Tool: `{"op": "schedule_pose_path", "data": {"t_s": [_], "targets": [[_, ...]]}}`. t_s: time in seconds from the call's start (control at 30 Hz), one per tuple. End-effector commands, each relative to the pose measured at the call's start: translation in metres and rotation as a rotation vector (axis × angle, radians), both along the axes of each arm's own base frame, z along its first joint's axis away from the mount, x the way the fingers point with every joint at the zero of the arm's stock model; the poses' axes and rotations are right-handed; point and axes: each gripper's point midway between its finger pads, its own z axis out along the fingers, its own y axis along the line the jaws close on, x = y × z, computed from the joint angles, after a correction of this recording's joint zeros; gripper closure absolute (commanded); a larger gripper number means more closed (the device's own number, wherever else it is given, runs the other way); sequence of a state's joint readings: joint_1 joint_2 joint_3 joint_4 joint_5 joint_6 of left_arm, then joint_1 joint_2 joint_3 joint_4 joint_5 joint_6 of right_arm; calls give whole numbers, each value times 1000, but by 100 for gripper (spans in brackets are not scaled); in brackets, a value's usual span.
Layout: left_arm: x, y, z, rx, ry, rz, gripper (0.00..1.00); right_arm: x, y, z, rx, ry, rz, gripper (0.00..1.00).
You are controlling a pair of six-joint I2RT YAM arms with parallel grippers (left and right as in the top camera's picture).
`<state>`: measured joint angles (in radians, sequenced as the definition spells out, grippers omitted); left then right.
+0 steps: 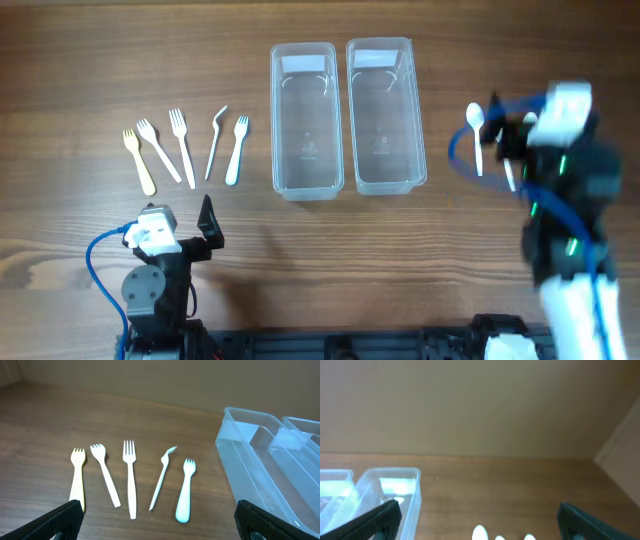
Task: Pack container
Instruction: 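Move the right gripper toward the row of spoons on the right, then lower the right gripper and grasp two white spoons by their handles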
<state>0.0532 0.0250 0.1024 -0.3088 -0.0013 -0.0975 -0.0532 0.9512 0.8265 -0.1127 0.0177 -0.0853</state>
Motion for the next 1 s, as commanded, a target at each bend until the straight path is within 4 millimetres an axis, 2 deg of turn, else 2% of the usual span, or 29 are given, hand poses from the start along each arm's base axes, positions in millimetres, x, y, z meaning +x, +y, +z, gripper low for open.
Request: {"op": "schedule_pose_path", "data": {"t_s": [0.0,0.1,0.2,0.33,0.53,0.63,0.97], "targets": [[0,-3,-1,16,-3,-21,0,46,13,6,15,153,93,0],[0,-3,-1,16,-3,-22,0,71,12,-15,25,306,98,0],[0,-3,-1,16,-3,-22,0,84,11,-39,-1,419,116,0],[0,-3,-1,16,-3,-22,0,90,7,-69,-19,499,123,0],[0,-3,-1,16,-3,-22,0,84,-18,-115,23,648,71,0],[0,-3,-1,16,-3,-22,0,79,-32,-126,-3,694,35,0],[0,-3,-1,16,-3,-22,0,68,-30,-134,10,749,40,0]]}}
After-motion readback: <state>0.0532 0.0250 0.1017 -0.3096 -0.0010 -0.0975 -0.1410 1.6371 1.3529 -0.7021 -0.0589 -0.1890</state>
